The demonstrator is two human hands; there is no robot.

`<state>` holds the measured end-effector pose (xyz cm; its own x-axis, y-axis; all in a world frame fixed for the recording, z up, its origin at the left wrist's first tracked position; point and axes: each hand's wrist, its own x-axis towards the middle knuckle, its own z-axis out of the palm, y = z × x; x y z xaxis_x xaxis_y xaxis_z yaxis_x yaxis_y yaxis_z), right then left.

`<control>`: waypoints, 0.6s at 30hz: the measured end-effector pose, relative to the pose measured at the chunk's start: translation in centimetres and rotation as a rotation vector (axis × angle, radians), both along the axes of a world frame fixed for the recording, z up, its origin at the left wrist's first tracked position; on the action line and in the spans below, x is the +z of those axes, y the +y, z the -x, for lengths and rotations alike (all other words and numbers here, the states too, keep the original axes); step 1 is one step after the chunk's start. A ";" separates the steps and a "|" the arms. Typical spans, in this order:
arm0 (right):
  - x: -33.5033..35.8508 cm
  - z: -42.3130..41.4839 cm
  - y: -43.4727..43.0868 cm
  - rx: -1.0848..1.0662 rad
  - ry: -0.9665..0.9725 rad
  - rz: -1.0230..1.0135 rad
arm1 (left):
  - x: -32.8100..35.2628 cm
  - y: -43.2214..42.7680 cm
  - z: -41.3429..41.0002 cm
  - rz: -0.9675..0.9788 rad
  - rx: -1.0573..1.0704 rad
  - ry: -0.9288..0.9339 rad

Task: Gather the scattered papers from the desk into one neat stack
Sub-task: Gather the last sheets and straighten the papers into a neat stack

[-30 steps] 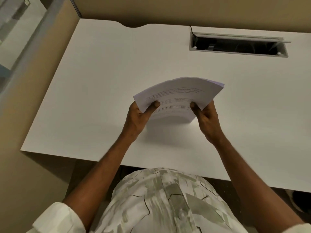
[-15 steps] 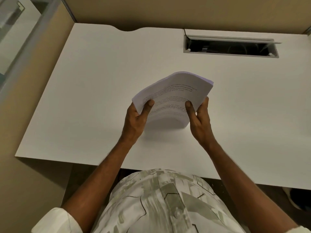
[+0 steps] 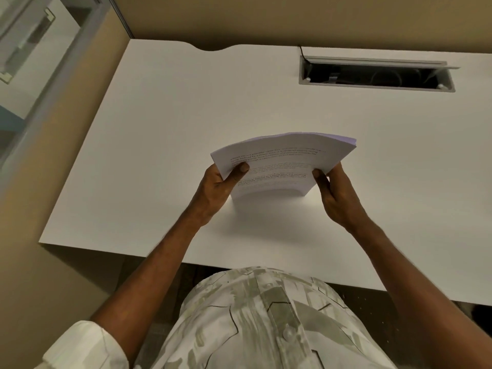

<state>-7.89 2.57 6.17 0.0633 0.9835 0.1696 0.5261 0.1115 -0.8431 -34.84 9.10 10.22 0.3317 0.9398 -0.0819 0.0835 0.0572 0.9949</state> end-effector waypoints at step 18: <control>-0.1 -2.9 0.0 0.005 -0.009 -0.140 | -0.9 -1.5 4.8 -0.414 0.216 0.285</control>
<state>-4.97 2.62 6.08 0.0568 0.9503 0.3062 0.5326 0.2305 -0.8143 -39.67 7.61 9.34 0.1464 0.9568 0.2512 0.3825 -0.2890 0.8776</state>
